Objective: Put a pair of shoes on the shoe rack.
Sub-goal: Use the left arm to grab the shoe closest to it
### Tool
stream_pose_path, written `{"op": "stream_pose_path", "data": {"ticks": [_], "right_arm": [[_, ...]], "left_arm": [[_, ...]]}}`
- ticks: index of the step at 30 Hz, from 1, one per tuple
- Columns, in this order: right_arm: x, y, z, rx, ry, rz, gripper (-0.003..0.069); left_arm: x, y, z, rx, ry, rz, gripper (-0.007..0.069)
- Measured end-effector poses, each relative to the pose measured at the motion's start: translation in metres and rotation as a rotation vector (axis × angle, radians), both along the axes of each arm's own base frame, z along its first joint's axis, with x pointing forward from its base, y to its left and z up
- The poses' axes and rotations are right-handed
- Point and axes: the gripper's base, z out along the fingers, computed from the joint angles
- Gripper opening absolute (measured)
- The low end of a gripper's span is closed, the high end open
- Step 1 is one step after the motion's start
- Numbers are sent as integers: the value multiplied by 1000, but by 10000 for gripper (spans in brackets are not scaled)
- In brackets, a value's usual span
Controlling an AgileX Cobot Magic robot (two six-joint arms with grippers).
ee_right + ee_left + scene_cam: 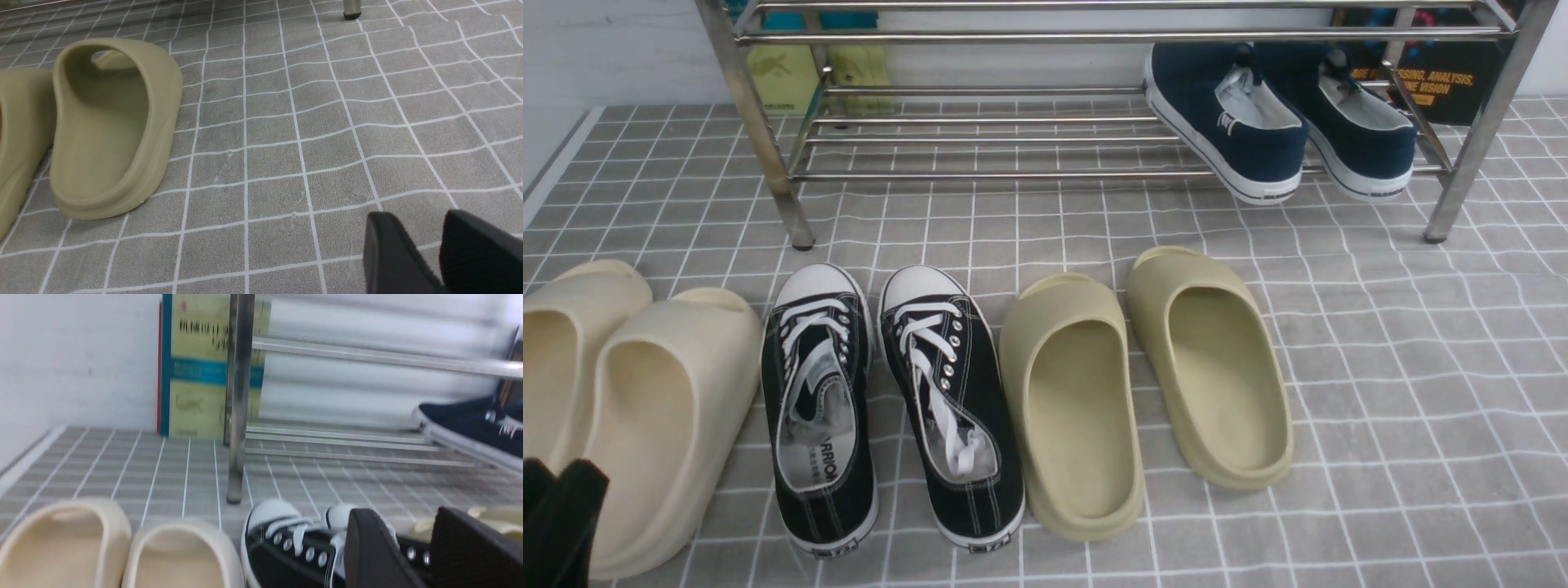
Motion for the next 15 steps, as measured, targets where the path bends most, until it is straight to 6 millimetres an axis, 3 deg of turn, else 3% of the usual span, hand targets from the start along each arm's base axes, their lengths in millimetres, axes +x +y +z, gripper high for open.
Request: {"op": "stream_pose_path", "data": {"ticks": [5, 7, 11, 13, 15], "right_arm": [[0, 0, 0, 0, 0, 0, 234], [0, 0, 0, 0, 0, 0, 237], [0, 0, 0, 0, 0, 0, 237], [0, 0, 0, 0, 0, 0, 237], [0, 0, 0, 0, 0, 0, 238]], "left_arm": [[-2, 1, 12, -35, -130, -1, 239], [-7, 2, 26, -175, -283, -24, 239], [-14, 5, 41, -358, -425, -72, 218], [-17, 6, 53, -386, -425, -83, 163], [-21, 5, 80, -374, -362, -85, 23]]}}
